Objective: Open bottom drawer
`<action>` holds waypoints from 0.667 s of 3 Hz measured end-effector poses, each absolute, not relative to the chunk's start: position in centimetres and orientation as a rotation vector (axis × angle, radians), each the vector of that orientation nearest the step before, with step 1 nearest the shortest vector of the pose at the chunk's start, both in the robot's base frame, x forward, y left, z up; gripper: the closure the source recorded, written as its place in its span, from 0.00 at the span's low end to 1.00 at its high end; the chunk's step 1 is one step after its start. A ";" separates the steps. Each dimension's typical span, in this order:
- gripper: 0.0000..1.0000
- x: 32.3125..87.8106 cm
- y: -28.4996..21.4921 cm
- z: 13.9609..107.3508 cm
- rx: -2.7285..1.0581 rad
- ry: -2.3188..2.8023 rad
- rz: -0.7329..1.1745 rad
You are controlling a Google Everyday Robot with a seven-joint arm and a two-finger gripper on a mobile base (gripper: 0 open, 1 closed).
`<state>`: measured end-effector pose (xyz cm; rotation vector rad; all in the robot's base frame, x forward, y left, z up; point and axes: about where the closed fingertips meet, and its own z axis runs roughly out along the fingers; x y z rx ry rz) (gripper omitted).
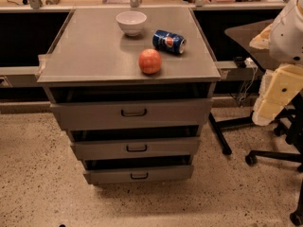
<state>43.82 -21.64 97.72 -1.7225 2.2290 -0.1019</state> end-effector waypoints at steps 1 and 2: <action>0.00 44.0 -21.7 97.4 -1.732 2.230 -0.095; 0.00 44.6 -21.8 96.4 -1.760 2.232 -0.076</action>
Offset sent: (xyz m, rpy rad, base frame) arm 0.0131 -0.0047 -0.0294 -0.0080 0.0775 0.0393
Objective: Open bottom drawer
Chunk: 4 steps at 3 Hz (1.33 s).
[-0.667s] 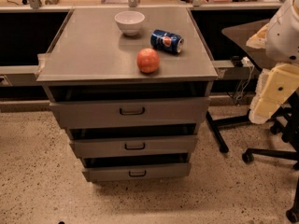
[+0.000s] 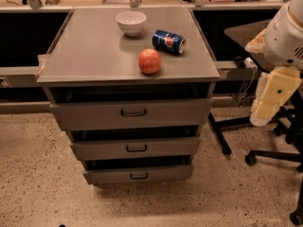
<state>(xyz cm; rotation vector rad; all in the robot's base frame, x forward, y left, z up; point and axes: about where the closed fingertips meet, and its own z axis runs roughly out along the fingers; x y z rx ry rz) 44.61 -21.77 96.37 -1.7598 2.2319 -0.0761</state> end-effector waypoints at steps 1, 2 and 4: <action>0.00 45.2 -21.0 86.4 -1.811 2.203 0.161; 0.00 44.8 -20.4 76.2 -1.831 2.217 0.302; 0.00 47.5 -22.4 72.1 -1.808 2.250 0.178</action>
Offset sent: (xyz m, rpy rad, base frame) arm -0.0061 0.0185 -0.3341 0.2314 0.3128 0.0987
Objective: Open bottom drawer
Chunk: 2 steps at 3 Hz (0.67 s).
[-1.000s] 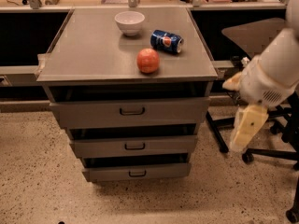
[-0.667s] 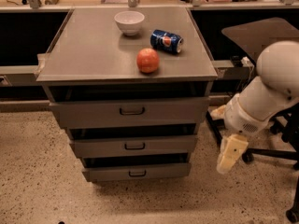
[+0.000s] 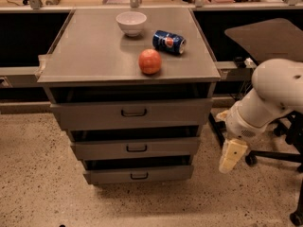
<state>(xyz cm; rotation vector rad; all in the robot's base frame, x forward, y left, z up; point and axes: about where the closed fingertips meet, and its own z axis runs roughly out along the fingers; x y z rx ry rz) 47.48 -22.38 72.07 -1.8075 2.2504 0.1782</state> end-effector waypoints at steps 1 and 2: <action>0.00 52.1 -24.8 66.3 -1.812 2.241 -0.011; 0.00 55.4 -27.4 64.5 -1.776 2.223 -0.101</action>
Offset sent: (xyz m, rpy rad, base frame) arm 0.1028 -0.0822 -0.0943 -0.1397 -0.1629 -0.0533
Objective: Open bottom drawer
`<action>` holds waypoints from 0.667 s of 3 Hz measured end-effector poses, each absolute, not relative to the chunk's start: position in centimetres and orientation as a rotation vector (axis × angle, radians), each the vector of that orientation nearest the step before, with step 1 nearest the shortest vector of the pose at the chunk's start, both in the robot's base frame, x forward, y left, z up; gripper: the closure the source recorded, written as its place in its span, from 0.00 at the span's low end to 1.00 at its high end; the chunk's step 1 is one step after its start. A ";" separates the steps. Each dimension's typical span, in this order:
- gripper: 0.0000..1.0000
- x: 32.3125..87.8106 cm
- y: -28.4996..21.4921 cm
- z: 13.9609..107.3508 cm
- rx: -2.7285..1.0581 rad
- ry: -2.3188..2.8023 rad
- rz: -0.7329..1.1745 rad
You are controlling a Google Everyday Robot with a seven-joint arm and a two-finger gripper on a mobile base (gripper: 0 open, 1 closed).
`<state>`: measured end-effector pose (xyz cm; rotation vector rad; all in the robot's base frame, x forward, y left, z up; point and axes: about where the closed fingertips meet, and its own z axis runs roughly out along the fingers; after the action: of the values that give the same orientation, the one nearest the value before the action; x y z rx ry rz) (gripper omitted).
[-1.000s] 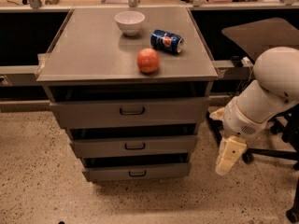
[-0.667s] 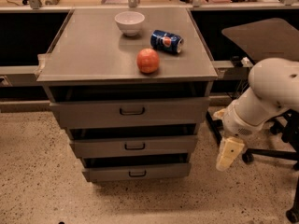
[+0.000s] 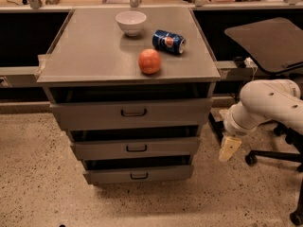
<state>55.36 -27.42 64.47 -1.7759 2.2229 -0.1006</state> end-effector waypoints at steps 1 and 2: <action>0.00 55.5 -27.6 64.3 -1.773 2.226 -0.100; 0.00 56.2 -26.6 61.4 -1.886 2.205 -0.163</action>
Offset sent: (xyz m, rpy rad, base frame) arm 0.0178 0.0107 -0.0492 -0.1969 0.0311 0.1109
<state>56.21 -26.64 61.37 -1.8859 2.2052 -0.1629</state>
